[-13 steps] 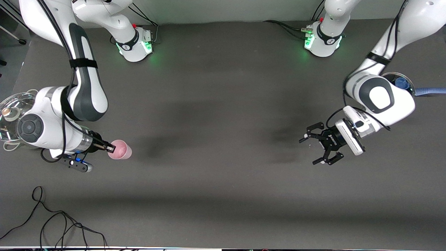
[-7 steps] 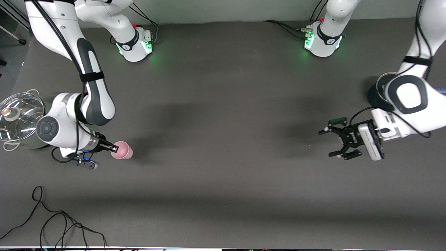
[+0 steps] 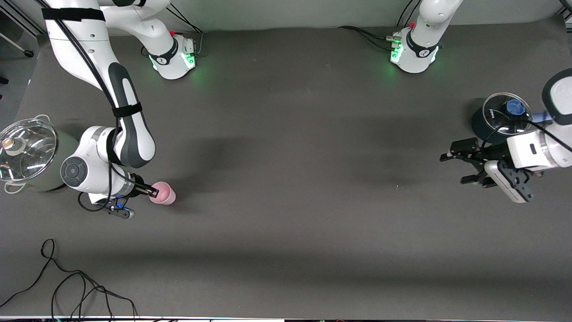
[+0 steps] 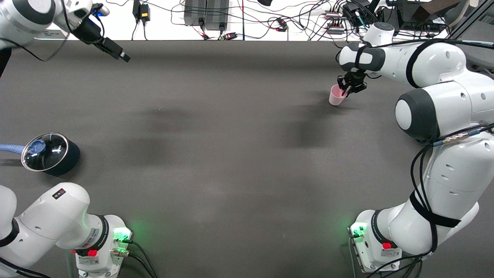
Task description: Transfer pink cup from left to right arm
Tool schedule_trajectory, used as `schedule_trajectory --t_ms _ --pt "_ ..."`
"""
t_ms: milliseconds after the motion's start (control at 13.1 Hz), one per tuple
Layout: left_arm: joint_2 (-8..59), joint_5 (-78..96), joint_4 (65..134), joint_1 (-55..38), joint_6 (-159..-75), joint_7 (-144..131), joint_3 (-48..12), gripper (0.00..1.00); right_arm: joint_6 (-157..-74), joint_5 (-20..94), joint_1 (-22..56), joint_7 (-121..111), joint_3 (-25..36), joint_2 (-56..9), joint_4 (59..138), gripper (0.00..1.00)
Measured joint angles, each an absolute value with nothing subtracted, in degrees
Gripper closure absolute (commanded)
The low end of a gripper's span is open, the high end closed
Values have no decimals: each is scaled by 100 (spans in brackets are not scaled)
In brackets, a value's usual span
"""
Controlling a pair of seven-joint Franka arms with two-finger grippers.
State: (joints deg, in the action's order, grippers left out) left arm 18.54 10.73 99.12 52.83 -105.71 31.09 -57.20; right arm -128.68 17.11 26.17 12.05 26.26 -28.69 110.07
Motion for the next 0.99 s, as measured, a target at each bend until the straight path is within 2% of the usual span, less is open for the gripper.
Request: schedule_trajectory --t_ms 306,611,993 --pt "1700 273 9129 5089 -9546 1853 -5731 0 -12629 1715 2608 1134 2761 -2578 10890 0" --pt "1583 -277 8396 5099 -8301 803 -5707 0 -11380 1436 2606 1065 3038 -1693 10409 0" --pt "1076 -549 8229 5088 -8153 205 -5709 0 -10144 655 2608 1065 3055 -419 10090 0"
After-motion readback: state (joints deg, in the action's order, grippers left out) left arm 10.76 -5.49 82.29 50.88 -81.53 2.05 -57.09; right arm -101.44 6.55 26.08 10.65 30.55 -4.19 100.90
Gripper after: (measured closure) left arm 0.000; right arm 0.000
